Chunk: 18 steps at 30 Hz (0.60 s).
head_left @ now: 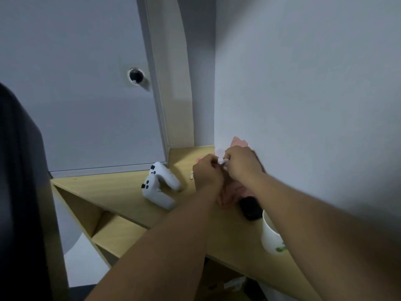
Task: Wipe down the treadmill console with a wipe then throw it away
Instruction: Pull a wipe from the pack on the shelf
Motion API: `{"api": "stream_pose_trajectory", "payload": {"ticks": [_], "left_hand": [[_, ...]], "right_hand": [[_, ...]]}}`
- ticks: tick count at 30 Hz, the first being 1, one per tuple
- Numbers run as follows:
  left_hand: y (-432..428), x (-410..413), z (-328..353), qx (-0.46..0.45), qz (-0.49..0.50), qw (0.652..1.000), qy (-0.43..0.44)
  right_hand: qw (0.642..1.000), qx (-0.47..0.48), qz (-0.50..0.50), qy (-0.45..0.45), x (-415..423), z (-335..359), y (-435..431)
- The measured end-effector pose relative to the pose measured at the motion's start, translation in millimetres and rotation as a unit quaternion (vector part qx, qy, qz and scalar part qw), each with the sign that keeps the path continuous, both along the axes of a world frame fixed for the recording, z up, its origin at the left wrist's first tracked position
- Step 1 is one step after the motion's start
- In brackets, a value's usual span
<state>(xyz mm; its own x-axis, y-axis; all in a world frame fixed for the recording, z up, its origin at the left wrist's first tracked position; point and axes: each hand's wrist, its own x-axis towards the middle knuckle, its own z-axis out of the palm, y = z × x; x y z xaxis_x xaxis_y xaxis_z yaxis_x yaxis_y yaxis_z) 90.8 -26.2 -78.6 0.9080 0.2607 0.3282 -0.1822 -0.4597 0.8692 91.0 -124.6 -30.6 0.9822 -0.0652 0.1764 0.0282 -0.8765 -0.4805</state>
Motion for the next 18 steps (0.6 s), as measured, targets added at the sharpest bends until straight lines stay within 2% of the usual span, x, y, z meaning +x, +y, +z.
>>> {"api": "stream_pose_trajectory", "payload": {"ticks": [5, 8, 11, 13, 15, 18], "left_hand": [[-1, 1, 3, -0.026, -0.005, 0.999, 0.028], [-1, 0, 2, -0.023, -0.026, 0.999, 0.036], [0, -5, 1, -0.01, -0.032, 0.999, 0.032], [-2, -13, 11, -0.031, -0.051, 0.998, 0.028], [-6, -18, 21, -0.054, -0.066, 0.996, 0.022], [-8, -21, 30, -0.075, -0.06, 0.995, 0.011]], "right_hand": [[0.996, 0.043, 0.024, -0.078, -3, 5, -4], [0.995, 0.062, 0.002, -0.073, -3, 12, -4], [0.999, -0.027, 0.009, -0.042, -2, 24, -2], [0.997, -0.046, 0.006, -0.055, 0, 27, -3], [0.998, -0.005, -0.015, -0.064, 4, 26, -4], [0.991, 0.109, -0.029, -0.068, 4, 26, -4]]}}
